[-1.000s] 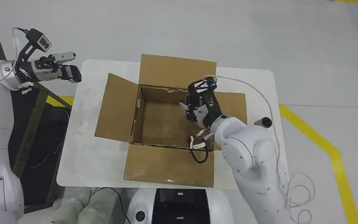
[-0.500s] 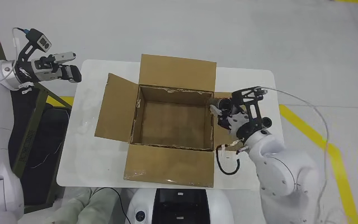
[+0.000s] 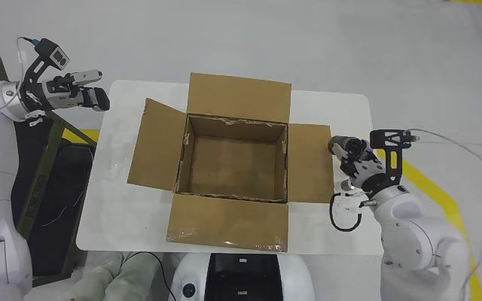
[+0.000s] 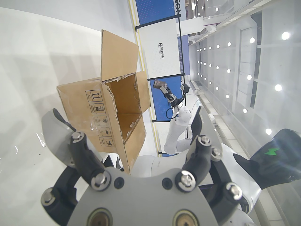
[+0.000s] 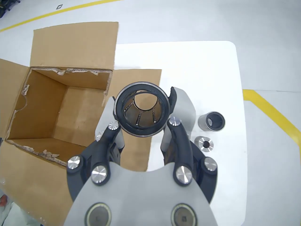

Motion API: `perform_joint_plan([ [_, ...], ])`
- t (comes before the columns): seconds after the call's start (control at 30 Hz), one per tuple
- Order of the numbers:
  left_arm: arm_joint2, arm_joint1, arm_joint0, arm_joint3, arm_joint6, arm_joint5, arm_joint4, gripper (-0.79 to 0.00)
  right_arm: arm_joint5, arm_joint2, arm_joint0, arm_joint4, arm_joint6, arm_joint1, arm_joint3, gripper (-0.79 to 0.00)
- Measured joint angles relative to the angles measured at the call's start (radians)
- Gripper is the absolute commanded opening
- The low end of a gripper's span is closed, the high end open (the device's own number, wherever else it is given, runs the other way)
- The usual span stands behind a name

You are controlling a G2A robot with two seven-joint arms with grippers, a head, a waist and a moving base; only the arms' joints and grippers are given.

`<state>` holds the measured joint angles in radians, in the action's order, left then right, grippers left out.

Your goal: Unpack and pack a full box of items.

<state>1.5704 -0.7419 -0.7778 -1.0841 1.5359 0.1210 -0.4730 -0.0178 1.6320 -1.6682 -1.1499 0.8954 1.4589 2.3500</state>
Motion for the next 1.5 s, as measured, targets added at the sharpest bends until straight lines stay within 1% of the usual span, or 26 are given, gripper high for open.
perform_joint_plan([
  [0.13,0.000,0.000,0.000,0.000,0.000,0.000,0.000,0.000,0.003,0.061,-0.043,0.045,-0.021,-0.005,0.000,-0.785],
  [0.23,0.000,0.000,0.000,0.000,0.000,0.000,0.000,0.000,0.008,0.090,-0.071,0.065,-0.011,-0.009,0.000,-0.785],
  [0.4,0.000,0.000,0.000,0.000,0.000,0.000,0.000,0.000,0.002,0.102,-0.108,0.070,0.011,-0.015,0.000,-0.785],
  [0.5,0.000,0.000,0.000,0.000,0.000,0.000,0.000,0.000,-0.016,0.102,-0.132,0.044,0.024,-0.018,0.000,-0.785],
  [0.7,0.000,0.000,0.000,0.000,0.000,0.000,0.000,0.000,-0.061,0.083,-0.176,-0.008,0.022,-0.021,0.000,-0.785],
  [0.87,0.000,0.000,0.000,0.000,0.000,0.000,0.000,0.000,-0.083,0.026,-0.217,-0.080,0.029,-0.023,0.000,-0.785],
  [1.0,0.000,0.000,0.000,0.000,0.000,0.000,0.000,0.000,-0.092,-0.012,-0.243,-0.122,0.005,-0.025,-0.011,-0.785],
  [1.2,0.000,0.000,0.000,0.000,0.000,0.000,0.000,0.000,-0.091,-0.045,-0.270,-0.179,-0.045,-0.028,-0.061,-0.785],
  [1.5,0.000,0.000,0.000,0.000,0.000,0.000,0.000,0.000,-0.118,-0.059,-0.268,-0.234,-0.112,-0.032,-0.166,-0.785],
])
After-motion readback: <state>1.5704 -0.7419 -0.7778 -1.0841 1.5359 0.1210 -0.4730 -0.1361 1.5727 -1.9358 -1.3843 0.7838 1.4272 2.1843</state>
